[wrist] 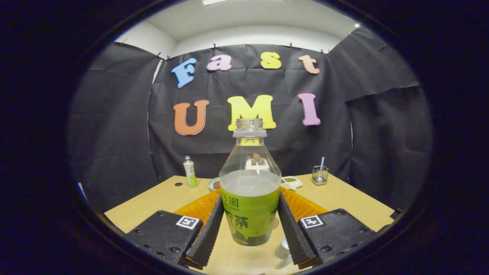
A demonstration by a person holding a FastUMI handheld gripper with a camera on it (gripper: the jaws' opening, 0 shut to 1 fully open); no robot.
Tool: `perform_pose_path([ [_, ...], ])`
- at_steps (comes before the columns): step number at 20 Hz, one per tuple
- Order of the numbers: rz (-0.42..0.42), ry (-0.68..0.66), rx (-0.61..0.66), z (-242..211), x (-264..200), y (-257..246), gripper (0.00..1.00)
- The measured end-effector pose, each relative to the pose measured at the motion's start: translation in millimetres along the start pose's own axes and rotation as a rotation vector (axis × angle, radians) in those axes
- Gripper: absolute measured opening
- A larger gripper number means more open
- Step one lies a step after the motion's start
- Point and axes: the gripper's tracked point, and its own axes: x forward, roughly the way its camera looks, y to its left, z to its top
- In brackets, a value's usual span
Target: Take the bottle from table, then pour the juice into the cup, finally place the bottle on the coaster
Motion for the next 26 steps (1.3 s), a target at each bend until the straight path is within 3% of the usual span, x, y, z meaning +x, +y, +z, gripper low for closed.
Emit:
perform_pose_path([
  [3, -0.055, 0.015, 0.000, -7.0, 15.8, -10.6, 0.81],
  [12, -0.100, 0.077, -0.027, -22.1, 99.4, -11.1, 0.82],
  [21, -0.096, 0.105, -0.087, -47.4, 170.8, -19.8, 0.82],
  [26, -0.065, 0.113, -0.030, -71.6, 191.5, -23.4, 0.82],
])
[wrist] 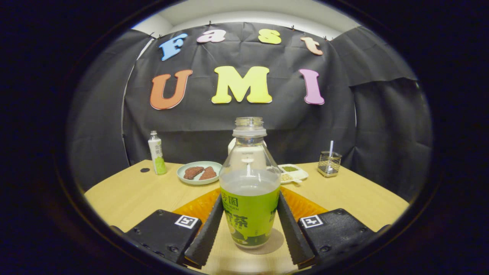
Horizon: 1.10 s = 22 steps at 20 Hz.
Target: Take the bottle from table, then pour the juice into the cup, finally place the bottle on the coaster
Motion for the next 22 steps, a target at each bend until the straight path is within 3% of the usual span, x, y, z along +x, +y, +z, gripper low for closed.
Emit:
perform_pose_path([
  [8, -0.054, 0.042, -0.046, -13.7, 6.1, -20.5, 0.82],
  [12, 0.000, 0.066, -0.025, -18.8, 4.6, -16.0, 0.84],
  [13, 0.002, 0.072, -0.022, -21.2, 6.2, -14.7, 0.85],
  [15, -0.009, 0.079, -0.032, -21.8, 4.0, -17.6, 0.98],
  [22, -0.023, 0.055, -0.032, -8.2, -13.9, -24.2, 1.00],
])
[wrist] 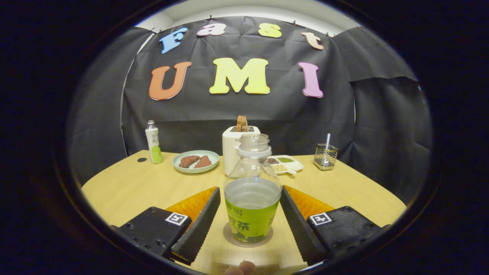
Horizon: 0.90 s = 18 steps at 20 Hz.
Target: Take the bottle from table, then pour the juice into the cup, finally place the bottle on the coaster
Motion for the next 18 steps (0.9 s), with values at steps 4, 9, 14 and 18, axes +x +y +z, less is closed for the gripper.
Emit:
perform_pose_path([
  [4, 0.008, -0.013, -0.005, 14.1, -15.6, 3.8, 1.00],
  [9, 0.024, -0.056, -0.008, 52.4, -43.6, 7.8, 1.00],
  [14, 0.003, -0.128, 0.002, 79.3, -97.0, -3.4, 1.00],
  [18, -0.011, -0.153, 0.037, 75.8, -138.2, -19.7, 1.00],
])
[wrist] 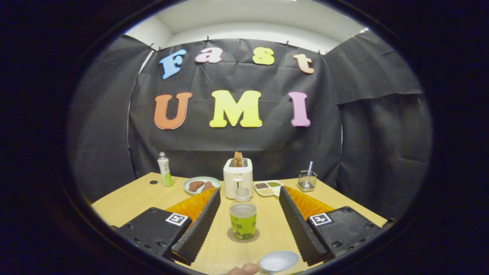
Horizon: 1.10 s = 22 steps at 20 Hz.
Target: Take the bottle from table, then pour the juice into the cup, finally place the bottle on the coaster
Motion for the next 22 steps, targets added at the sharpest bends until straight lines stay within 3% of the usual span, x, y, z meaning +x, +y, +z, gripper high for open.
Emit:
perform_pose_path([
  [5, -0.008, 0.016, 0.054, -7.5, -46.3, -21.9, 1.00],
  [8, 0.031, -0.016, 0.076, 4.5, -80.1, -13.9, 1.00],
  [11, 0.050, -0.050, 0.018, 16.3, -108.7, -5.3, 1.00],
  [14, 0.013, -0.100, -0.026, 23.8, -131.2, -9.4, 1.00],
  [19, 0.054, -0.022, -0.053, 7.1, -160.6, -6.1, 1.00],
  [22, 0.054, -0.066, -0.079, 18.0, -175.4, -7.6, 1.00],
])
